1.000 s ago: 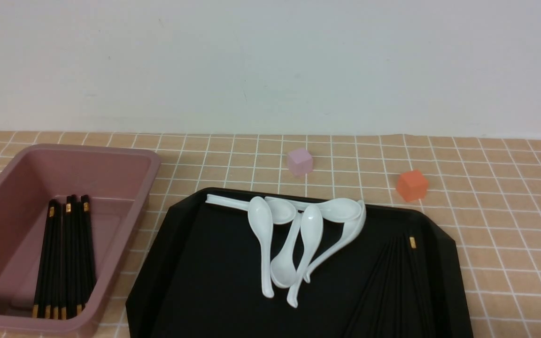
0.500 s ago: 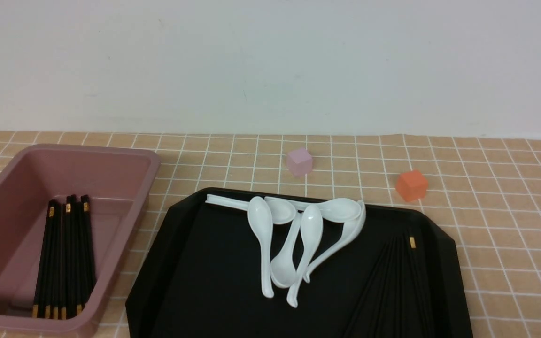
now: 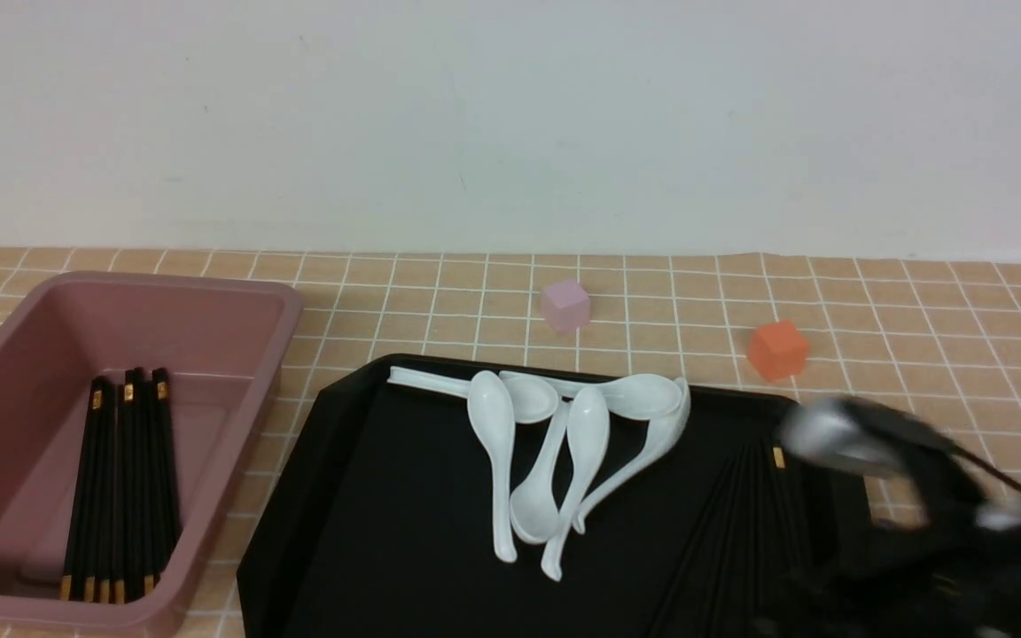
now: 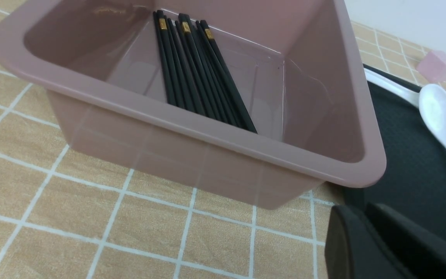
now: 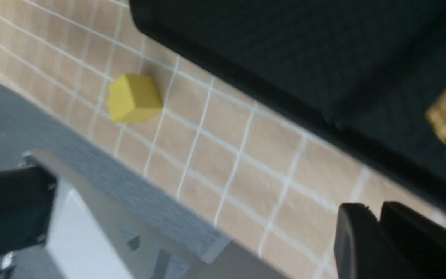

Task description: On brown tablecloth take chopsticks from black tray and put them in box.

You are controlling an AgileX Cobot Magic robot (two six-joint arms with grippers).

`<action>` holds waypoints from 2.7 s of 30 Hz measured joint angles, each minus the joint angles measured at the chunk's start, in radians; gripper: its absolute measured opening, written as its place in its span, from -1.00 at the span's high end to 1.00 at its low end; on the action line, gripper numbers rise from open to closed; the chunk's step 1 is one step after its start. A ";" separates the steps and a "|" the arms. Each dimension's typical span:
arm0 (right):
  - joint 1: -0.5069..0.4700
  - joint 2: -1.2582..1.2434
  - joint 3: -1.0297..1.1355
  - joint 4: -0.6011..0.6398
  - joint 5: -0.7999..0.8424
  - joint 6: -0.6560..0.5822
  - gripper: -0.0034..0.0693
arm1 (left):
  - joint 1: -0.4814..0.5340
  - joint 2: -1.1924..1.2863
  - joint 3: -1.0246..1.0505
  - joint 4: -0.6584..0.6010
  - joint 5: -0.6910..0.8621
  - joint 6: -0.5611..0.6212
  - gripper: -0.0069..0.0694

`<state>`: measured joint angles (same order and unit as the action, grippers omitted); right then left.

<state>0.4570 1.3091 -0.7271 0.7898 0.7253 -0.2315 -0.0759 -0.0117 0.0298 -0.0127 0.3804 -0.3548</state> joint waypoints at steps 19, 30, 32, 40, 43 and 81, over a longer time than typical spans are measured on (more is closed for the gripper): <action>0.272 0.525 -0.415 -0.703 0.067 1.175 -0.15 | 0.000 0.000 0.000 0.000 0.001 0.000 0.59; 0.272 0.608 -0.429 -0.721 0.052 1.261 -0.15 | 0.000 0.000 0.000 0.000 0.001 0.000 0.55; 0.272 0.615 -0.433 -0.725 0.056 1.273 -0.15 | 0.000 0.000 0.000 0.000 0.001 0.000 0.55; 0.278 0.628 -0.443 -0.739 0.081 1.291 -0.06 | 0.000 0.000 0.000 0.000 0.001 0.000 0.52; 0.280 0.628 -0.444 -0.750 0.093 1.291 0.11 | 0.000 0.000 0.000 0.000 0.001 0.000 0.52; 0.405 0.375 -0.741 -0.725 -0.187 1.054 0.59 | 0.000 0.000 0.000 0.000 0.001 0.000 0.45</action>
<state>0.8618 1.6844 -1.4682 0.0651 0.5381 0.8221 -0.0759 -0.0117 0.0298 -0.0122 0.3813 -0.3548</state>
